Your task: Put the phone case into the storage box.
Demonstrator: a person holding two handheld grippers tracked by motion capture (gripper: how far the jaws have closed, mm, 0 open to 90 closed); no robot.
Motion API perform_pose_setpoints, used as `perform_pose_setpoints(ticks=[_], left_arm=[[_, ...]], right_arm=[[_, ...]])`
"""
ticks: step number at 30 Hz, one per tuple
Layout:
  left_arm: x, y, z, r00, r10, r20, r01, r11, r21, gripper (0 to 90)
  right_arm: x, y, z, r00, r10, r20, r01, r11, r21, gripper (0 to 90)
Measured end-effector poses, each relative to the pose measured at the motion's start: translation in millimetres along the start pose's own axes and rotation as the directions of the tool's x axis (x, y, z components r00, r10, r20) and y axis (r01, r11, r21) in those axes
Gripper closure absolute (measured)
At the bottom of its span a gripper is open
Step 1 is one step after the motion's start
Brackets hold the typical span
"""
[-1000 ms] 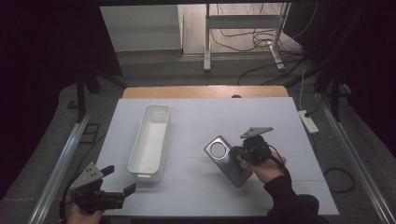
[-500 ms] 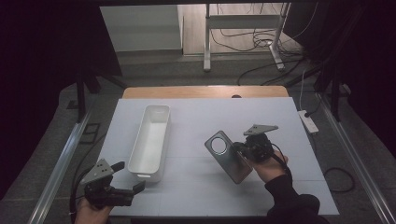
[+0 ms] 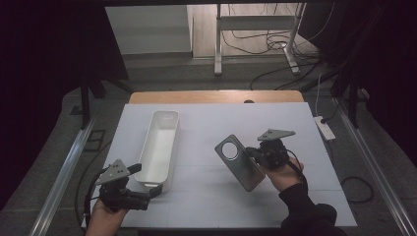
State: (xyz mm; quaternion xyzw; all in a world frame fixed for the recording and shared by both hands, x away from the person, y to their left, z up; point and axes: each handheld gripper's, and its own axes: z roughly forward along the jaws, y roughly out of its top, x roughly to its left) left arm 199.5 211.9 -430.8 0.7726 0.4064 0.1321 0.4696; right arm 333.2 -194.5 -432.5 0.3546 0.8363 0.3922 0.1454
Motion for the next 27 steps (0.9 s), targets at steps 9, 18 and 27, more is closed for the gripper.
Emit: perform_pose_setpoints(ticks=[9,18,27], left_arm=[[-7.0,15.0,19.6,0.9988,0.014,0.047,-0.015,0.9999,0.005,0.0],[-11.1,24.6,37.3,0.9965,0.015,0.082,-0.016,0.9998,0.008,0.0],[-16.6,35.3,54.5,0.9925,0.032,0.118,-0.033,0.9994,0.009,0.0]], right_arm=[[0.3,4.0,-3.1,1.0,0.0,-0.002,0.0,1.0,-0.018,88.9],[0.5,6.8,-5.2,1.0,0.0,0.0,0.0,1.0,-0.031,88.9],[2.2,9.9,-5.8,1.0,-0.001,-0.004,0.001,0.999,-0.041,88.8]])
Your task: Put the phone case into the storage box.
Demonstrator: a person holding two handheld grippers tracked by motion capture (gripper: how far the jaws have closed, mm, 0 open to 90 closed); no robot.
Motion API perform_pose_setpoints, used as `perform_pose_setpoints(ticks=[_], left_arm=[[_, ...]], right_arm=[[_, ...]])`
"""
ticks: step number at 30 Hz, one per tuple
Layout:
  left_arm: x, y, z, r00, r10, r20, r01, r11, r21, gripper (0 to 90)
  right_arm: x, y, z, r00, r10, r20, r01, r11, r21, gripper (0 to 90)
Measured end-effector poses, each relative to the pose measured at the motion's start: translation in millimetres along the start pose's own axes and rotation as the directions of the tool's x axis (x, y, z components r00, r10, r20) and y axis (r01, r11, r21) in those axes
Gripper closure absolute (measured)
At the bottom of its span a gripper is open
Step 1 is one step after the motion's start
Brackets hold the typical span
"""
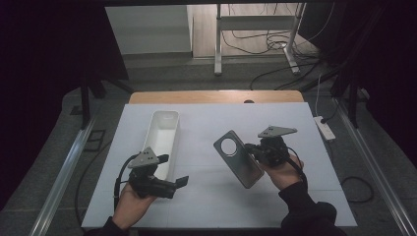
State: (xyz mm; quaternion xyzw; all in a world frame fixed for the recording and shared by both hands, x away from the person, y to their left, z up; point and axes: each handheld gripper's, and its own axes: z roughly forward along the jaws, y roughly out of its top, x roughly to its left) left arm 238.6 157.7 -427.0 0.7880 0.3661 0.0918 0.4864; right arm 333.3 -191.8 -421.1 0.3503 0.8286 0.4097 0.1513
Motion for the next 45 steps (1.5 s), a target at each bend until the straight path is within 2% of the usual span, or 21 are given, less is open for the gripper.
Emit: perform_pose_setpoints(ticks=[7,22,45], left_arm=[[-2.4,8.8,17.8,0.9995,0.003,0.03,-0.003,1.0,0.009,0.0],[-2.8,19.0,41.7,0.9978,0.006,0.067,-0.007,0.9999,0.013,0.0],[-6.8,27.8,74.8,0.9958,0.014,0.09,-0.018,0.999,0.041,2.5]], right_arm=[[2.3,2.6,-0.6,1.0,0.0,-0.004,0.0,1.0,-0.006,88.9],[6.0,6.0,0.8,1.0,-0.002,-0.009,0.002,1.0,-0.012,88.9],[18.6,12.7,10.9,0.9995,-0.017,-0.027,0.017,1.0,-0.018,88.9]])
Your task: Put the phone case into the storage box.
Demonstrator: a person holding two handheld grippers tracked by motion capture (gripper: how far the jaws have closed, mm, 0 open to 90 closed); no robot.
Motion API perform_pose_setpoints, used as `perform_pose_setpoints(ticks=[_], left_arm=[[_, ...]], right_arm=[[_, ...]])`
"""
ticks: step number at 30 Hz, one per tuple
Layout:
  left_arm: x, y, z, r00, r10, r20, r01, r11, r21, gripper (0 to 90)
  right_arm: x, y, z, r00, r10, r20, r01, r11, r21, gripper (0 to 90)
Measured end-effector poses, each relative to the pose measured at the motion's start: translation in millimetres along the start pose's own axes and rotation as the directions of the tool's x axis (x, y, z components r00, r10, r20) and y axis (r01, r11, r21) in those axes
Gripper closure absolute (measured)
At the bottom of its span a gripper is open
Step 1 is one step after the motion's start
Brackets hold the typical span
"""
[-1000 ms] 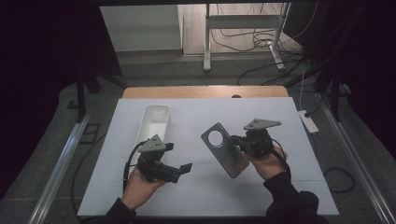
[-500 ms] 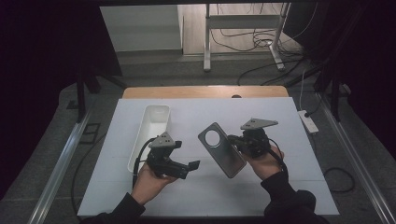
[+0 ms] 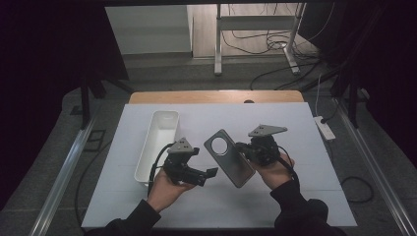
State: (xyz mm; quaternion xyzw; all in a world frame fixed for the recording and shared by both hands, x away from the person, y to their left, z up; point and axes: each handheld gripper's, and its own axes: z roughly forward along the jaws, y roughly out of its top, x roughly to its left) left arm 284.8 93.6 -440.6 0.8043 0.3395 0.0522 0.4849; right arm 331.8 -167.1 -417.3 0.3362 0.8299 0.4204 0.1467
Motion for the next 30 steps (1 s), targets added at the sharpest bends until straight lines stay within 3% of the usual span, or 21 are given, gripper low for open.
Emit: perform_pose_setpoints(ticks=[16,24,28,30], left_arm=[[1.8,2.2,19.9,0.9985,-0.04,0.038,0.039,0.999,0.022,14.3],[5.8,0.5,20.5,0.992,-0.102,0.075,0.102,0.9948,0.003,33.9],[7.8,-0.5,19.1,0.9868,-0.126,0.102,0.126,0.992,0.008,53.2],[8.8,-0.9,18.7,0.9834,-0.139,0.116,0.139,0.9902,0.013,57.8]], right_arm=[[8.0,1.3,5.6,0.9999,-0.014,-0.002,0.014,1.0,-0.001,88.9],[12.6,1.2,7.5,0.9997,-0.022,-0.005,0.022,1.0,-0.005,88.9],[14.7,0.7,7.8,0.9997,-0.024,-0.008,0.024,1.0,-0.007,88.8],[14.8,0.0,8.1,0.9996,-0.025,-0.011,0.025,1.0,-0.008,88.8]])
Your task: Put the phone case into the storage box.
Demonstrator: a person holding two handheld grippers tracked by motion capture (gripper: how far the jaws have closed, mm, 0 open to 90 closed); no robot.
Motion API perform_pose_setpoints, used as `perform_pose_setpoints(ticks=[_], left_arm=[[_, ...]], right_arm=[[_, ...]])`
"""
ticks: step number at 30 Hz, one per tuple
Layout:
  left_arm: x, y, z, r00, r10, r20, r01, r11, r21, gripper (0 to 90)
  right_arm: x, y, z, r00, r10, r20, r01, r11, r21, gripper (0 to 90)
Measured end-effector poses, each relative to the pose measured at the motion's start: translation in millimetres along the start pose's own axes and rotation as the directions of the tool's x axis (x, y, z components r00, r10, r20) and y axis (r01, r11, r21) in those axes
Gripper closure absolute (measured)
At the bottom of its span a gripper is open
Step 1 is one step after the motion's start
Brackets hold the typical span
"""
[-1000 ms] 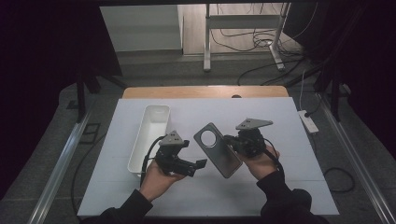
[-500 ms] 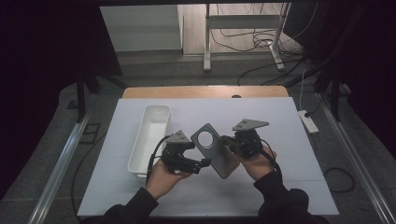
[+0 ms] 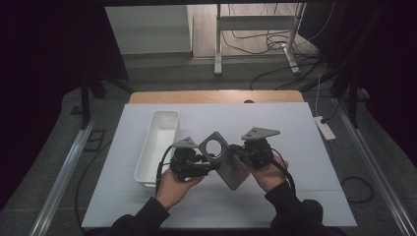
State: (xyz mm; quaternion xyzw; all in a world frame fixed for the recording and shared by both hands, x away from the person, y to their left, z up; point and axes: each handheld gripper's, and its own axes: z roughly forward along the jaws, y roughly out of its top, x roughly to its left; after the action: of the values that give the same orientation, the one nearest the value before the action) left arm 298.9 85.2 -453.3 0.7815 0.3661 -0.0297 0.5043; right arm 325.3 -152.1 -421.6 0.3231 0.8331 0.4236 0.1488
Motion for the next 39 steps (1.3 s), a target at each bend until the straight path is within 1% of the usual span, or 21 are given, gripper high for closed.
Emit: perform_pose_setpoints(ticks=[2,3,4,6,7,9,11,12,15,20,22,24,26,27,28,31,33,34,35,38,39], left_arm=[[0.4,-0.1,-0.5,1.0,-0.004,0.003,0.004,1.0,-0.001,65.5],[1.0,0.0,-1.0,0.9999,-0.015,0.007,0.015,0.9999,0.003,65.5],[1.1,0.0,-1.4,0.9998,-0.021,0.003,0.021,0.9998,0.004,70.8],[1.0,-0.1,-3.1,0.9988,-0.018,-0.046,0.018,0.9998,0.008,78.4],[2.5,-0.1,-4.5,0.9987,-0.018,-0.047,0.018,0.9998,0.01,79.3],[3.3,-0.1,-5.9,0.9987,-0.03,-0.042,0.03,0.9995,0.003,79.7],[1.0,0.8,-6.6,0.9983,-0.018,-0.056,0.018,0.9998,0.006,79.7],[-0.6,1.4,-7.1,0.9979,-0.005,-0.065,0.006,0.9999,0.009,79.7],[-0.9,2.1,-8.6,0.9971,0.003,-0.076,-0.003,0.9999,0.012,79.8],[1.6,2.7,-10.9,0.9965,0.018,-0.082,-0.017,0.9996,0.021,79.8],[2.3,2.9,-11.8,0.9969,0.019,-0.077,-0.018,0.9996,0.02,79.8],[2.5,3.3,-12.8,0.9974,0.03,-0.066,-0.028,0.9994,0.021,79.7],[2.0,3.9,-13.7,0.9973,0.042,-0.061,-0.04,0.9988,0.026,79.7],[2.0,3.9,-13.7,0.9973,0.042,-0.061,-0.04,0.9988,0.026,79.7],[1.7,4.1,-14.0,0.9971,0.05,-0.057,-0.049,0.9984,0.03,79.7],[1.4,4.5,-15.2,0.997,0.065,-0.041,-0.063,0.9974,0.033,79.7],[0.8,4.8,-15.0,0.9964,0.08,-0.028,-0.079,0.9961,0.04,79.7],[0.8,4.8,-15.0,0.9964,0.08,-0.028,-0.079,0.9961,0.04,79.7],[0.2,4.8,-14.7,0.9963,0.083,-0.022,-0.082,0.9957,0.043,79.7],[-1.2,4.8,-13.7,0.9949,0.101,-0.006,-0.1,0.9938,0.049,79.7],[-1.6,5.0,-13.5,0.9945,0.105,0.0,-0.105,0.9932,0.05,79.7]], right_arm=[[0.3,-0.9,0.4,1.0,-0.001,0.0,0.001,1.0,0.006,88.6],[0.3,-0.9,0.4,1.0,-0.001,0.0,0.001,1.0,0.006,88.6],[0.2,-1.6,0.8,1.0,0.003,-0.005,-0.003,1.0,0.002,88.6],[0.1,-2.3,0.4,0.9999,0.006,-0.013,-0.006,1.0,0.004,88.2],[-0.1,-2.5,0.2,0.9997,0.009,-0.021,-0.009,1.0,0.001,88.1],[0.1,-2.6,-1.5,0.9992,0.018,-0.037,-0.018,1.0,-0.013,86.8],[0.3,-2.4,-2.1,0.9991,0.016,-0.039,-0.016,1.0,-0.017,86.5],[0.3,-2.2,-2.8,0.9991,0.014,-0.041,-0.015,1.0,-0.016,85.9],[-1.1,-3.0,-5.6,0.9984,0.02,-0.052,-0.021,1.0,-0.018,77.3],[-2.1,-5.1,-7.8,0.9982,0.016,-0.058,-0.016,1.0,-0.012,66.6],[-2.5,-6.2,-8.0,0.998,0.01,-0.063,-0.01,1.0,-0.008,62.4],[-3.2,-7.4,-7.8,0.9977,0.007,-0.067,-0.007,1.0,-0.003,57.9],[-4.9,-8.6,-7.6,0.9962,0.003,-0.087,-0.004,1.0,-0.005,54.7],[-4.9,-8.6,-7.6,0.9962,0.003,-0.087,-0.004,1.0,-0.005,54.7],[-5.7,-9.1,-7.8,0.9957,0.002,-0.093,-0.003,1.0,-0.009,52.6],[-8.4,-9.9,-7.1,0.9919,-0.008,-0.127,0.005,1.0,-0.023,46.8],[-9.4,-10.6,-6.4,0.9882,-0.012,-0.153,0.007,1.0,-0.031,45.9],[-9.6,-10.8,-6.0,0.985,-0.011,-0.172,0.006,0.999,-0.032,45.6],[-9.6,-10.8,-6.0,0.985,-0.011,-0.172,0.006,0.999,-0.032,45.6],[-9.4,-10.9,-4.9,0.9807,-0.016,-0.195,0.01,0.999,-0.034,46.3],[-9.4,-11.1,-4.0,0.9774,-0.023,-0.21,0.017,0.999,-0.03,47.4]])
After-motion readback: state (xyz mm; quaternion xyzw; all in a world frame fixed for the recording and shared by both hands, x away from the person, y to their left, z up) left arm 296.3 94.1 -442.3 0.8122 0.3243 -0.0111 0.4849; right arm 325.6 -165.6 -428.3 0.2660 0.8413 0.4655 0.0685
